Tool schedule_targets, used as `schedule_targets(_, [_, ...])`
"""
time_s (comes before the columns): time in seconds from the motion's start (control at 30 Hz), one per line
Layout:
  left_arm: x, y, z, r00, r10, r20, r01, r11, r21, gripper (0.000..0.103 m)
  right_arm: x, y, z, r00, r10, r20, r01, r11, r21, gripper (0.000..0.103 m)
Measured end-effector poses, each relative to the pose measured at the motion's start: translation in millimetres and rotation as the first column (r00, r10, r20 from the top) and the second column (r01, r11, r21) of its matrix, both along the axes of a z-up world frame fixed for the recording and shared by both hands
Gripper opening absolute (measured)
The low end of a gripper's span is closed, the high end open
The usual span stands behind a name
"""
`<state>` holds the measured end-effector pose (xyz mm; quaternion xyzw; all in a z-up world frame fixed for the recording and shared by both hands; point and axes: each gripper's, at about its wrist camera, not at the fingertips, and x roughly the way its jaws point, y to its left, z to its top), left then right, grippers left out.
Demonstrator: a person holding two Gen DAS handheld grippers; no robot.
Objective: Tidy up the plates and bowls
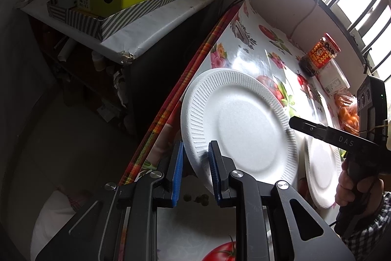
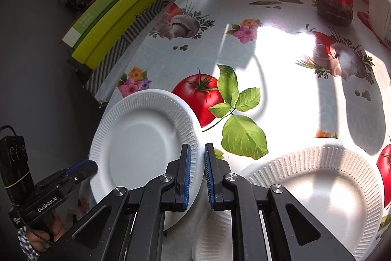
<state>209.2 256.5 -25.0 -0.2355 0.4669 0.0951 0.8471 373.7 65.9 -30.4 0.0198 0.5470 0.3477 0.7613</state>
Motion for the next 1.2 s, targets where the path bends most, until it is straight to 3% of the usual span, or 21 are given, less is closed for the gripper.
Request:
schedule_targets(0.23, [0.9,1.7,-5.8,1.0,0.012,-0.017,-0.012,1.0,-0.016,0.022,-0.4,-0.4,0.2,1.0,-0.008,0.0,0.008,1.0,0.012,0.014])
schedule_targets(0.67, [4.4,-6.4,-3.6,1.0,0.005,-0.025,-0.004,1.0,0.022,0.021,-7.5,2.1,7.3,0.999,0.015,0.045,-0.014,1.0,-0.017,0.013])
schedule_targets(1.2, [-24.3,-29.7,36.4,0.998,-0.061,0.034,0.059,0.997,0.056,0.021,-52.3,-37.5,47.8,0.997,-0.012,0.076,0.01,1.0,0.023,0.013])
